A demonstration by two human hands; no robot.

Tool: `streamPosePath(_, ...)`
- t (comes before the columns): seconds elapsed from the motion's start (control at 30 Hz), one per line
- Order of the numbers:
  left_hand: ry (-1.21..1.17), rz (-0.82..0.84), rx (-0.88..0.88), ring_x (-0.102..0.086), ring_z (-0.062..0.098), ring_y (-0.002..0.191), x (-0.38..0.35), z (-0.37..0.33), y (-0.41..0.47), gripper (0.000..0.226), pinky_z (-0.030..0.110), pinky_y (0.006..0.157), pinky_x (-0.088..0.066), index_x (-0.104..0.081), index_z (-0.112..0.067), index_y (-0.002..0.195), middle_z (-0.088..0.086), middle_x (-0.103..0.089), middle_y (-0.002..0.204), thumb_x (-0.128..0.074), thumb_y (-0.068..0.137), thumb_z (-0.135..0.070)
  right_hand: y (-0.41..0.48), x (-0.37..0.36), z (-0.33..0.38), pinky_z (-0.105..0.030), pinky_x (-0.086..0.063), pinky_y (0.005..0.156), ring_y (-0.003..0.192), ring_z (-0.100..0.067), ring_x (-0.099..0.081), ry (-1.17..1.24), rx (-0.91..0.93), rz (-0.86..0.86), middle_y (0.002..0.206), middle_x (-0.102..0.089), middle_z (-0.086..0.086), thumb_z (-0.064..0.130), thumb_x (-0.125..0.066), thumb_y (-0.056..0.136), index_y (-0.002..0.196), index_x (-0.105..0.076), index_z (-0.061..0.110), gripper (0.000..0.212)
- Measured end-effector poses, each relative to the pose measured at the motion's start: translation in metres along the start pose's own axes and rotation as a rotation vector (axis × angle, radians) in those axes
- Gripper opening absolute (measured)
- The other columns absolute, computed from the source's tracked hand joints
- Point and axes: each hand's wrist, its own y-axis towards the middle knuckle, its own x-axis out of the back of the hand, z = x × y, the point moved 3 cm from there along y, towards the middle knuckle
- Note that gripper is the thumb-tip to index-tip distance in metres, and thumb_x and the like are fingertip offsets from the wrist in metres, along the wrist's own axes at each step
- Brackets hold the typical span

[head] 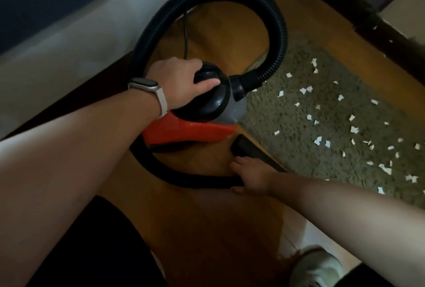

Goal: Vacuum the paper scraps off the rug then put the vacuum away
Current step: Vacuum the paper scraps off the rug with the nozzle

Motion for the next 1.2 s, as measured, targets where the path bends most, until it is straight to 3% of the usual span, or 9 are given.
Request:
streamPosePath(0.1, 0.037, -0.043, 0.028, -0.044, 0.014, 0.050, 0.001, 0.014, -0.015, 0.054, 0.027, 0.045, -0.027, -0.047, -0.022, 0.076, -0.005, -0.044, 0.058, -0.036, 0.093, -0.072, 0.007, -0.008, 0.001, -0.038, -0.041, 0.094, 0.114, -0.028, -0.051, -0.051, 0.004, 0.059, 0.130, -0.048, -0.007, 0.055, -0.060, 0.090, 0.135, -0.044, 0.017, 0.062)
streamPosePath(0.3, 0.106, -0.067, 0.145, -0.038, 0.012, 0.046, 0.007, 0.051, -0.039, 0.054, 0.025, 0.044, -0.022, -0.036, -0.027, 0.070, -0.005, -0.040, 0.055, -0.031, 0.090, -0.076, 0.028, -0.023, 0.020, -0.032, -0.043, 0.072, 0.095, -0.021, -0.059, 0.022, 0.026, 0.215, 0.113, -0.061, -0.004, 0.041, -0.060, 0.094, 0.126, -0.051, 0.022, 0.038)
streamPosePath(0.53, 0.079, -0.007, 0.144, -0.043, 0.011, 0.044, 0.016, 0.072, -0.055, 0.051, 0.024, 0.042, -0.025, -0.030, -0.030, 0.066, -0.007, -0.044, 0.053, -0.033, 0.091, -0.075, 0.033, 0.022, 0.035, -0.035, -0.050, 0.076, 0.091, -0.022, -0.061, -0.099, 0.160, 0.039, 0.104, -0.059, 0.001, 0.052, -0.053, 0.093, 0.116, -0.050, 0.029, 0.033)
streamPosePath(0.7, 0.008, 0.098, 0.174, -0.050, 0.009, 0.052, 0.012, 0.063, -0.060, 0.049, 0.026, 0.044, -0.031, -0.044, -0.029, 0.073, -0.009, -0.052, 0.062, -0.032, 0.090, -0.074, 0.010, 0.079, 0.036, -0.030, -0.042, 0.067, 0.083, -0.019, -0.061, -0.178, 0.203, -0.053, 0.086, -0.051, 0.009, 0.059, -0.050, 0.088, 0.098, -0.049, 0.033, 0.028)
streamPosePath(0.83, -0.028, 0.165, 0.197, -0.053, 0.008, 0.054, 0.008, 0.051, -0.066, 0.050, 0.027, 0.043, -0.035, -0.050, -0.029, 0.077, -0.008, -0.055, 0.065, -0.033, 0.090, -0.074, -0.017, 0.124, 0.034, -0.028, -0.037, 0.062, 0.077, -0.017, -0.062, -0.251, 0.208, -0.161, 0.079, -0.056, 0.010, 0.072, -0.040, 0.084, 0.093, -0.054, 0.032, 0.044)
streamPosePath(0.93, -0.020, 0.174, 0.222, -0.050, 0.008, 0.053, 0.011, 0.051, -0.070, 0.051, 0.027, 0.043, -0.030, -0.047, -0.030, 0.073, -0.009, -0.053, 0.063, -0.029, 0.089, -0.075, -0.032, 0.153, 0.026, -0.030, -0.044, 0.061, 0.072, -0.014, -0.062, -0.241, 0.193, -0.270, 0.074, -0.056, 0.011, 0.080, -0.029, 0.081, 0.085, -0.048, 0.034, 0.050)
streamPosePath(1.2, 0.035, 0.184, 0.222, -0.049, 0.006, 0.054, 0.018, 0.063, -0.092, 0.060, 0.028, 0.045, -0.030, -0.045, -0.030, 0.070, -0.011, -0.052, 0.063, -0.018, 0.079, -0.083, -0.023, 0.183, 0.019, -0.028, -0.046, 0.058, 0.064, -0.010, -0.057, -0.281, 0.244, -0.421, 0.070, -0.056, 0.012, 0.079, -0.028, 0.082, 0.081, -0.044, 0.037, 0.045)
